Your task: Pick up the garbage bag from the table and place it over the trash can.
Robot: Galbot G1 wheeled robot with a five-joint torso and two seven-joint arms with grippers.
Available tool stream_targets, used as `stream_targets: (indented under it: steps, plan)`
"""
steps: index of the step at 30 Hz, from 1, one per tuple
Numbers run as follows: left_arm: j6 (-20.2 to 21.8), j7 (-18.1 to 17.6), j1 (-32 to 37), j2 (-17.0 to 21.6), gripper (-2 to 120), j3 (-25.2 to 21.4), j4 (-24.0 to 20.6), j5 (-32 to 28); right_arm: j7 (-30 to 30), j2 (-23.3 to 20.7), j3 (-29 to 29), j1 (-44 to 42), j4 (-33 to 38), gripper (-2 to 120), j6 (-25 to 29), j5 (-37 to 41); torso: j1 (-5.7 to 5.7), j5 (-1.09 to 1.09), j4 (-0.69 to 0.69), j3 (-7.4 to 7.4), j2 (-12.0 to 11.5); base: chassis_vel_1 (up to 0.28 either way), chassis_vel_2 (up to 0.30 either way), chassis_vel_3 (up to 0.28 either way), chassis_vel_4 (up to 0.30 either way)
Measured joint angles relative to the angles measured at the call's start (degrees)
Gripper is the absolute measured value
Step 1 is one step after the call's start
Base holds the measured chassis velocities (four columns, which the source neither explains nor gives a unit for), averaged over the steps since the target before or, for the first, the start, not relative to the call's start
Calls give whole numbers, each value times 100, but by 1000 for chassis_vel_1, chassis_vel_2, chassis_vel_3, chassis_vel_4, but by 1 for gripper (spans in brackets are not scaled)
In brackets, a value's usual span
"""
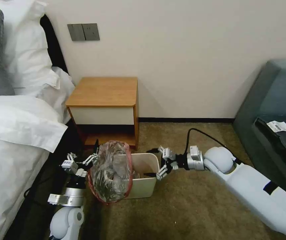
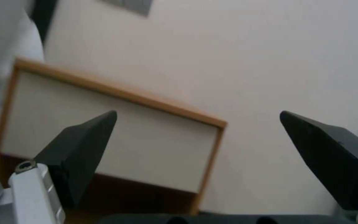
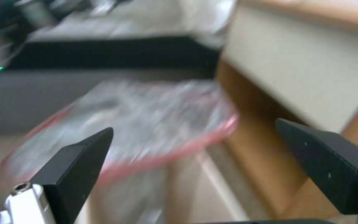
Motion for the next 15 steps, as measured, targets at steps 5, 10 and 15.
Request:
stream_targets:
  steps: [5, 10, 15]
  plan:
    - [1722, -1748, 275, 223, 97, 329, -988, 55, 724, 269, 173, -343, 165, 100, 275, 16, 0, 0, 0, 0, 0, 0, 0, 0, 0]
    - [2845, -2744, 548, 520, 97, 292, -1818, 609, 975, 476, 571, -901, 430, 100, 412, -93, 0, -1, -1, 0, 0, 0, 0, 0, 0]
    - [2899, -3482, 687, 751, 98, 363, -2137, 1364, 1081, 566, 842, -1265, 569, 100, 461, -203, 0, -2, -2, 0, 0, 0, 0, 0, 0]
